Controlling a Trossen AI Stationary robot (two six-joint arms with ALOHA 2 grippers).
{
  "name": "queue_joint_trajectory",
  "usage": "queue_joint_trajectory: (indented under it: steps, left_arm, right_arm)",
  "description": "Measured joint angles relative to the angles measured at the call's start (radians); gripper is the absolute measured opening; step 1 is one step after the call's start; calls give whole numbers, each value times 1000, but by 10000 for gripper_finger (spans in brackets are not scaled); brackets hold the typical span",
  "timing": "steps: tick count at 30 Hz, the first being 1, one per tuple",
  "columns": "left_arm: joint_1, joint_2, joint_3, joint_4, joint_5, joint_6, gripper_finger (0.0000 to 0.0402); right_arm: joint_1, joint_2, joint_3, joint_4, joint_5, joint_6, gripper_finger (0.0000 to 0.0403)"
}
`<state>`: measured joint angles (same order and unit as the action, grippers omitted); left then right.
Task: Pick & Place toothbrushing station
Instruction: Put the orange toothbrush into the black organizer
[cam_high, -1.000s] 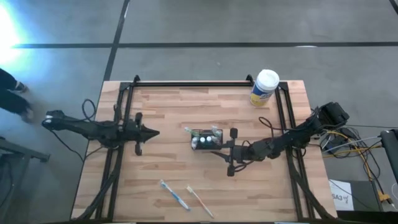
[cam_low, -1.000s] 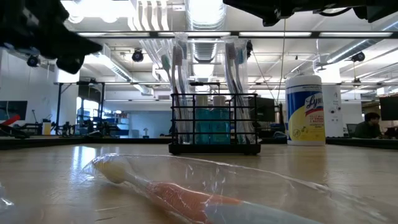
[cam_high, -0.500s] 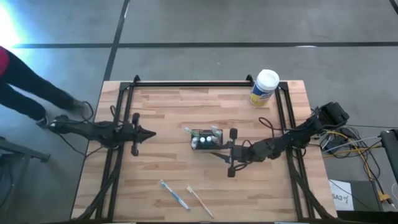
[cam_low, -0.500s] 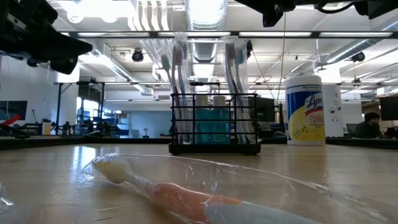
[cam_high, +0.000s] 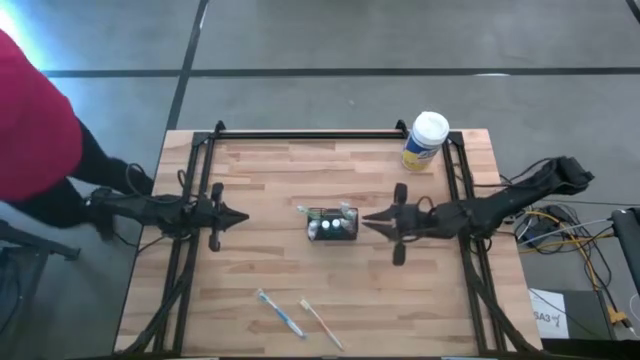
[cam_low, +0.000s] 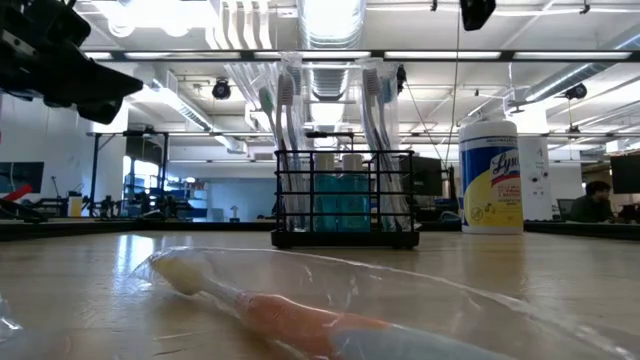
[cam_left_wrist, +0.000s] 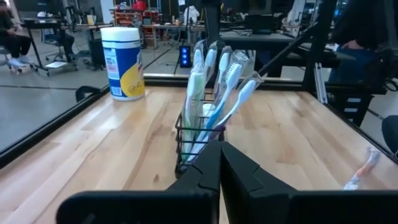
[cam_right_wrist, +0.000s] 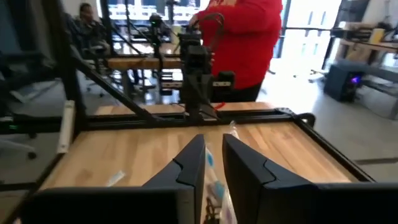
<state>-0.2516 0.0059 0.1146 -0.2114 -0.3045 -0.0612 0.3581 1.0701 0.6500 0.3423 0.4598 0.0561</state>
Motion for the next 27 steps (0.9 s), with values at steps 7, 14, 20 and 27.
queue_joint_trajectory:
  steps: [7, 14, 20, 27]
  left_arm:
    - [0, -3, 9, 24, 3, 15, 12]
    - [0, -3, 15, 28, 4, 85, 6]
    - [0, -3, 14, 35, 4, 112, 15]
    - [0, -3, 13, 36, 4, 112, 10]
  right_arm:
    - [-1, -91, -98, 25, -71, -6, 22]
    - [-21, -95, -287, 292, -79, -6, 10]
    - [-45, -84, -419, 501, -76, 34, 8]
    - [-45, -65, -403, 481, -35, 120, 8]
